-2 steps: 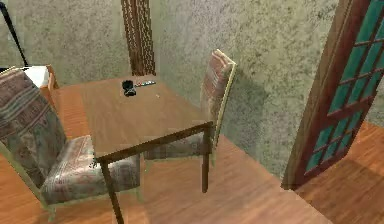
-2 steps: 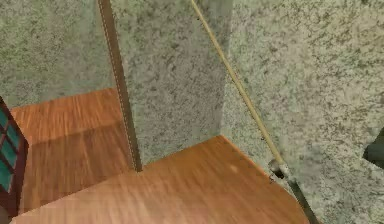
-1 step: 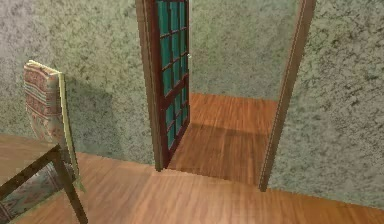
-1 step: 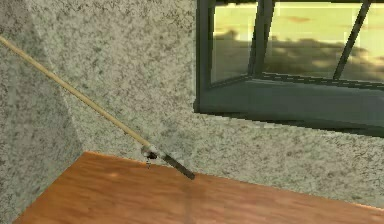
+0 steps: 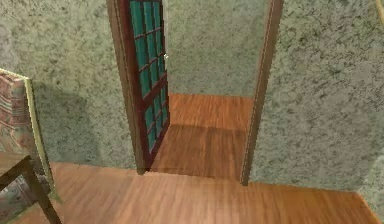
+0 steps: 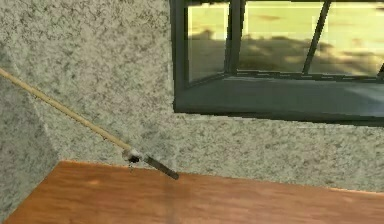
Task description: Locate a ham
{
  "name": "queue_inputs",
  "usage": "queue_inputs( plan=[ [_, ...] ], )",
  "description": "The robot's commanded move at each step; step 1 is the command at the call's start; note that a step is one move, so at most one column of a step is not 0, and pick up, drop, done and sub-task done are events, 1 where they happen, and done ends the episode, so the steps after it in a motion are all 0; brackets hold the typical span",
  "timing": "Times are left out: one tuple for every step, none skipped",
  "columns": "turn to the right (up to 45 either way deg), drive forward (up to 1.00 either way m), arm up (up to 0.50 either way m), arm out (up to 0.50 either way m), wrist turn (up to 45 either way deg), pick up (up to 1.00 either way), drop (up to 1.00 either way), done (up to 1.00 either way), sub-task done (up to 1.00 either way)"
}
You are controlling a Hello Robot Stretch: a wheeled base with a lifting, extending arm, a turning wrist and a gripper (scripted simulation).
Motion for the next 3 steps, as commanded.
queue_inputs(
  plan=[
    [0.0, 1.0, 0.0, 0.0, 0.0, 0.0, 0.0, 0.0, 0.0],
    [0.0, 1.0, 0.0, 0.0, 0.0, 0.0, 0.0, 0.0, 0.0],
    [6.0, 0.0, 0.0, 0.0, 0.0, 0.0, 0.0, 0.0, 0.0]
  ],
)
